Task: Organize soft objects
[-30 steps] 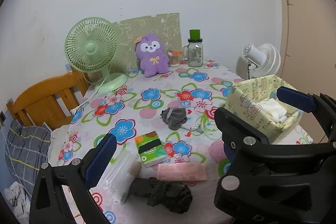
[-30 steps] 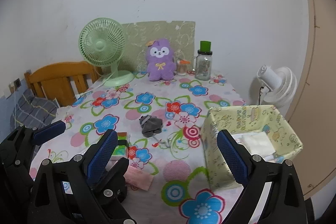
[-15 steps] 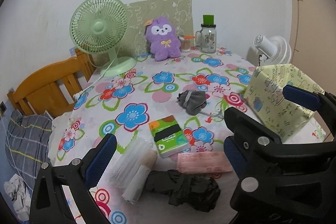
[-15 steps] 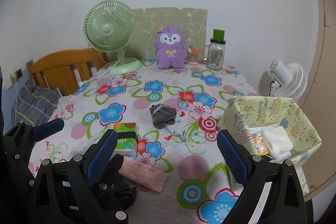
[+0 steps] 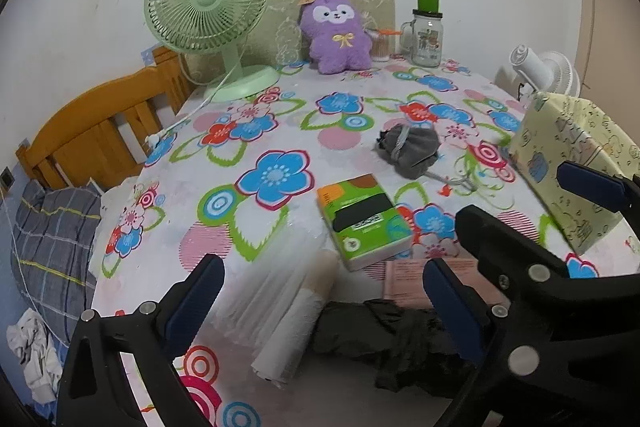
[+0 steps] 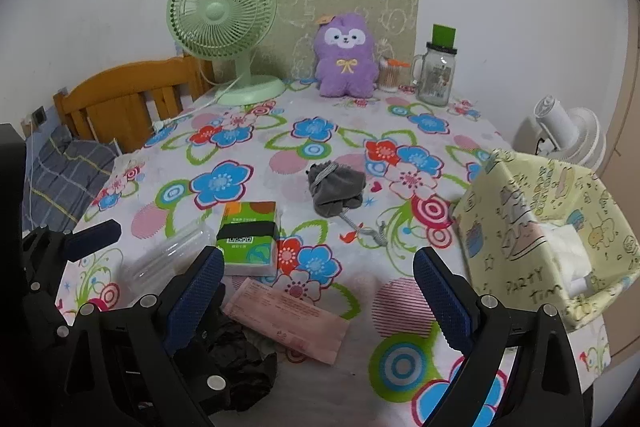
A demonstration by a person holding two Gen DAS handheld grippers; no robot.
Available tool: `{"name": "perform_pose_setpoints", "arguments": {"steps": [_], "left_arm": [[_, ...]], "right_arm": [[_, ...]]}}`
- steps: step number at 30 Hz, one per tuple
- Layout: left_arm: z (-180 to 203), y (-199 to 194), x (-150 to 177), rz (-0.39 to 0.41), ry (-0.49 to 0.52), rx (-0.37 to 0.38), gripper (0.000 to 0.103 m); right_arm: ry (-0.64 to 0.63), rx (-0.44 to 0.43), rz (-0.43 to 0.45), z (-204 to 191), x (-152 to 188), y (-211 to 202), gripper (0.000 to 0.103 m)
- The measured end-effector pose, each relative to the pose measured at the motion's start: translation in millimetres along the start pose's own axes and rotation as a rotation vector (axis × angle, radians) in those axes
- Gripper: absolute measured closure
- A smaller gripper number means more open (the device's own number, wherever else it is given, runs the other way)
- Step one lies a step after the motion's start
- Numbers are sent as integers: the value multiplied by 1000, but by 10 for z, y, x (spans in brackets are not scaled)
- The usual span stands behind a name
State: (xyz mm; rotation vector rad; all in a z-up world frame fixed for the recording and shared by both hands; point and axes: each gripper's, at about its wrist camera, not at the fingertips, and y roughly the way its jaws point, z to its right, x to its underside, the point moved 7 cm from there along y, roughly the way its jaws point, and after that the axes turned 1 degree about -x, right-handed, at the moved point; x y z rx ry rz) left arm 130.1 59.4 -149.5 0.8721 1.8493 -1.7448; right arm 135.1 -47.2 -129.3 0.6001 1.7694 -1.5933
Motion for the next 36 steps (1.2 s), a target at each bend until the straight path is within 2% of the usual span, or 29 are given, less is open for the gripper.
{"name": "perform_pose_setpoints", "arguments": {"steps": [6,18,20,22,25,27,36], "left_arm": [[-95,126,66,-27,-8,-22,4],[-175,342,201,-86,-33,-19,21],[-178,366,213,-92,-36,-15,27],[-189,384,226,-97,-41,-11,44],[-190,391,241,-99,-44,0,57],[-191,380,244,-94,-35,-8,61],[-258,348,301,-103,-42,-31,62]], "right_arm": [[17,-15,-36,-21,82,150,6],[3,-13,-102,-58,194,378,6],[1,-14,-108,-61,202,404,6],[-2,-16,-114,-65,211,428,6],[-3,-19,-124,-69,224,458,6],[-3,-19,-133,-70,237,480,6],[11,-41,-169,-103,298,558,6]]}}
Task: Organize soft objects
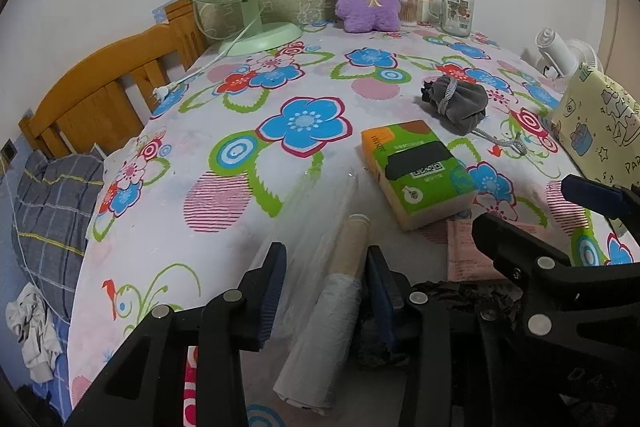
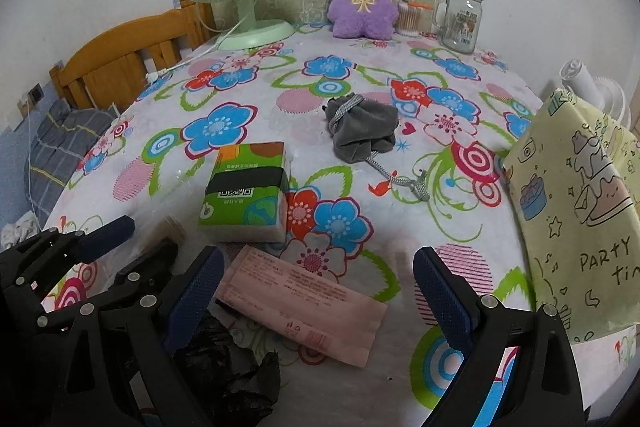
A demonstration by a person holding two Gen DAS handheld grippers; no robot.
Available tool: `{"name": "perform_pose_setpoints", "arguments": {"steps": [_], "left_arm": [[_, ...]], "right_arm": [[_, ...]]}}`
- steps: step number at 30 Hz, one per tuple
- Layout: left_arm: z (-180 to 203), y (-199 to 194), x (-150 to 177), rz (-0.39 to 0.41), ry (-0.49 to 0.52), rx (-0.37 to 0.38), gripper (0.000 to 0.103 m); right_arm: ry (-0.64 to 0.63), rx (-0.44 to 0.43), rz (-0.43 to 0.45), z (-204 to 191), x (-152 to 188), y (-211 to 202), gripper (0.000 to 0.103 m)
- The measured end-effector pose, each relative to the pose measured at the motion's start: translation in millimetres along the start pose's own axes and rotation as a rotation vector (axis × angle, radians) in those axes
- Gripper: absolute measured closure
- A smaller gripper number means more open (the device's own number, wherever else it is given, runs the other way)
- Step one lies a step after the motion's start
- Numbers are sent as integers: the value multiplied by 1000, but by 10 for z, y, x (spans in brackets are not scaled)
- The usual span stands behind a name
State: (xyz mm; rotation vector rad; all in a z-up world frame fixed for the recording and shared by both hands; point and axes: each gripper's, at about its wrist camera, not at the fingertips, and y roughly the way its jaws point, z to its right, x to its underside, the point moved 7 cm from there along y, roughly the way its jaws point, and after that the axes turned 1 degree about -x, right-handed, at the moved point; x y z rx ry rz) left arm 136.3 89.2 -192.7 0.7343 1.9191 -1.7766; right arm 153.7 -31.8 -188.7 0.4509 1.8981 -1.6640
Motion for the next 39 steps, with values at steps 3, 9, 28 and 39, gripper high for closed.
{"name": "perform_pose_setpoints", "arguments": {"steps": [3,9,28,39], "left_arm": [[-9,18,22,-7,7,-17,61],[-123,39,31,-3,-16,-93,30],[-79,26,37,0,26,-141,15],[15,-185,39,37,-4,-127,25]], "right_arm": [[7,-10,-16,-8,28,32,6],[44,-20,-40,25,78,98,6],[34,-42,-42,22,121,115,52],[-2,-3,-15,94,158,8,89]]}}
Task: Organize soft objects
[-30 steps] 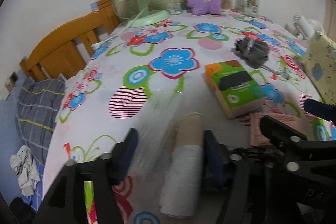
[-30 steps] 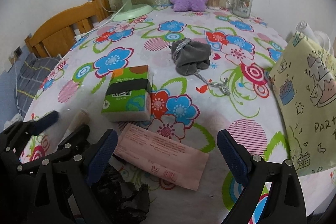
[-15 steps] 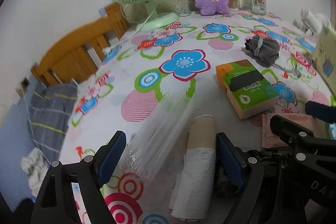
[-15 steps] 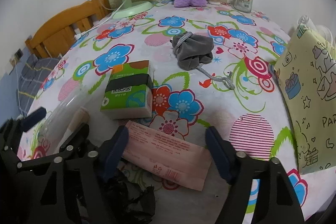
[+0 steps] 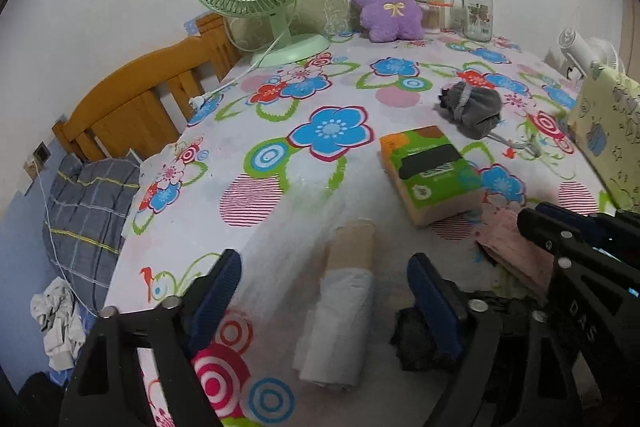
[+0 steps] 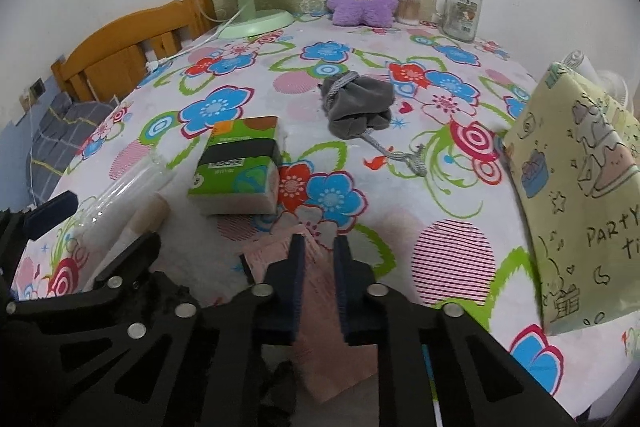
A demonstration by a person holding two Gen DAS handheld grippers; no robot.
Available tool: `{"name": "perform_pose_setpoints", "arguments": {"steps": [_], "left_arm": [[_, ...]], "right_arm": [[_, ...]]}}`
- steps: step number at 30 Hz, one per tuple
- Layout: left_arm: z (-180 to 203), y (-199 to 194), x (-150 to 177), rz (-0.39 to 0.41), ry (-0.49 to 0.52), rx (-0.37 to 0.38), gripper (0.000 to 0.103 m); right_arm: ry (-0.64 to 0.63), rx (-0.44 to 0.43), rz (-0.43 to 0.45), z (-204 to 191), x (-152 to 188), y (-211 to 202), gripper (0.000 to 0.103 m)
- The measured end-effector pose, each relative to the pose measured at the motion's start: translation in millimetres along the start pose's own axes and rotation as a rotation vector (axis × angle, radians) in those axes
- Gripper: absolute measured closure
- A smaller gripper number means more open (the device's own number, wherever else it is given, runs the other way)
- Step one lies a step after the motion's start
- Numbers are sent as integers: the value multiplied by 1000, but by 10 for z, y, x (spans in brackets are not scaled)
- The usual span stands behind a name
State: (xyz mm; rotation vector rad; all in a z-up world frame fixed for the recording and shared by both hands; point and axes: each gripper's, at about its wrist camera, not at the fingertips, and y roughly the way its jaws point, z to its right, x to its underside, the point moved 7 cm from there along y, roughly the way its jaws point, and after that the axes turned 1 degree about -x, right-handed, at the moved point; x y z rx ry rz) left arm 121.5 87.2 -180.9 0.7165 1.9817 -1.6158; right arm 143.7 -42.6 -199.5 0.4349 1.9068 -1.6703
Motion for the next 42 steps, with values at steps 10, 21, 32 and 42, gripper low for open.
{"name": "perform_pose_setpoints", "arguments": {"steps": [10,21,32,42], "left_arm": [[212,61,78,-49,8,85,63],[290,46,78,-39,5,130,84],[303,16,102,-37,13,146,85],[342,8,105,-38,18,155,85]], "right_arm": [[32,1,1,116,20,-54,90],[49,-27,14,145,-33,-109,83],[23,-72,-41,34,36,-54,34],[-38,-13,-58,-44,61,54,61]]}}
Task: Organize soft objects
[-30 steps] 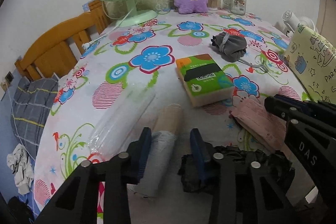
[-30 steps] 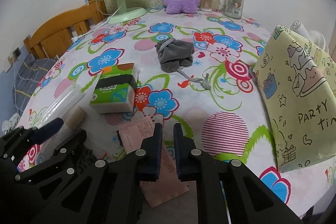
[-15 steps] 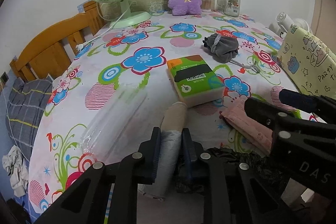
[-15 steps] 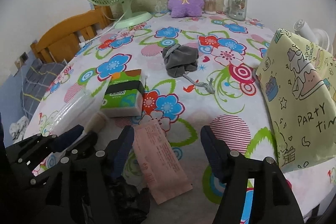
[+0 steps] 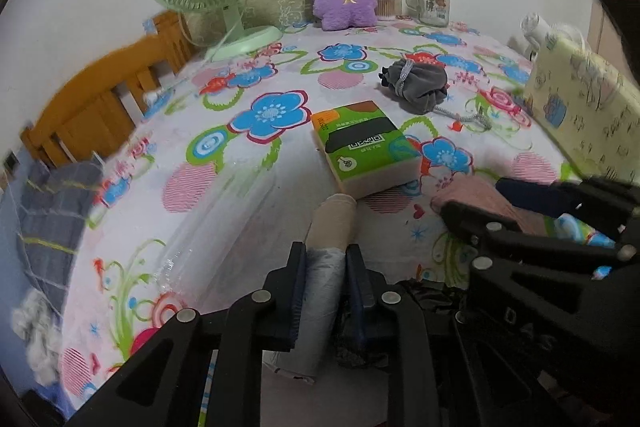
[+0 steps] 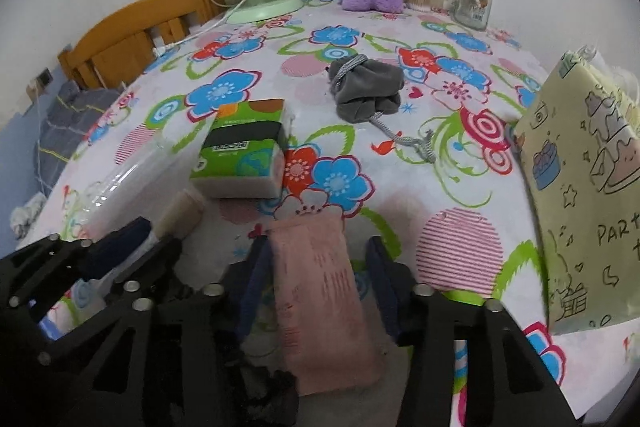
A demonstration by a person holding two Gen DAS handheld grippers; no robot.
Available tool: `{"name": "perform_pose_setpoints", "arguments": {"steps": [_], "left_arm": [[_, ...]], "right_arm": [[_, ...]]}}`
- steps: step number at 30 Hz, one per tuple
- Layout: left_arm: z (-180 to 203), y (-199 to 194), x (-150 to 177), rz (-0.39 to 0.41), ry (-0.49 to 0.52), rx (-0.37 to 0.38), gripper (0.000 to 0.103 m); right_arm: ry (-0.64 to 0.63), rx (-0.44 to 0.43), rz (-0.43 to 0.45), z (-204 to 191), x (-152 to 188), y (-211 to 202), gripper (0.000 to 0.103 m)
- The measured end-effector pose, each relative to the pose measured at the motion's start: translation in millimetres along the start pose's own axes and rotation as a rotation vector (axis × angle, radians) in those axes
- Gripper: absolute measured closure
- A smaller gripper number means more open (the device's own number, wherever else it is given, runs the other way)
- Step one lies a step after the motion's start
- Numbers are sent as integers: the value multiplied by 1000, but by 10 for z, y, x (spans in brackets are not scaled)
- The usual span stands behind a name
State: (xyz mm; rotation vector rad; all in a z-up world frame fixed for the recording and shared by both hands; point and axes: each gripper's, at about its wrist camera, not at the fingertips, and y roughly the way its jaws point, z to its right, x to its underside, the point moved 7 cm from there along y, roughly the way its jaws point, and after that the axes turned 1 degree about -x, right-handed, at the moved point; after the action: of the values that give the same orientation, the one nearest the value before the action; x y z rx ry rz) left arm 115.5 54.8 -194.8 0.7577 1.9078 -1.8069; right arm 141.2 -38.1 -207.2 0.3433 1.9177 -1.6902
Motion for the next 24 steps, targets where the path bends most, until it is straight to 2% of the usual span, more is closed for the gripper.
{"name": "perform_pose_setpoints", "arguments": {"steps": [2,9,24], "left_arm": [[-11,7,-22,-1,-28,15,85],[20,20,-72,4,-15,31,88],[207,-197,-305,75,7,45,94]], "right_arm": [[-33,27,13,-9,10,2,61],[47,-11,9,121,-29,-21,61],[72,2,77,288,-161,-320,61]]}}
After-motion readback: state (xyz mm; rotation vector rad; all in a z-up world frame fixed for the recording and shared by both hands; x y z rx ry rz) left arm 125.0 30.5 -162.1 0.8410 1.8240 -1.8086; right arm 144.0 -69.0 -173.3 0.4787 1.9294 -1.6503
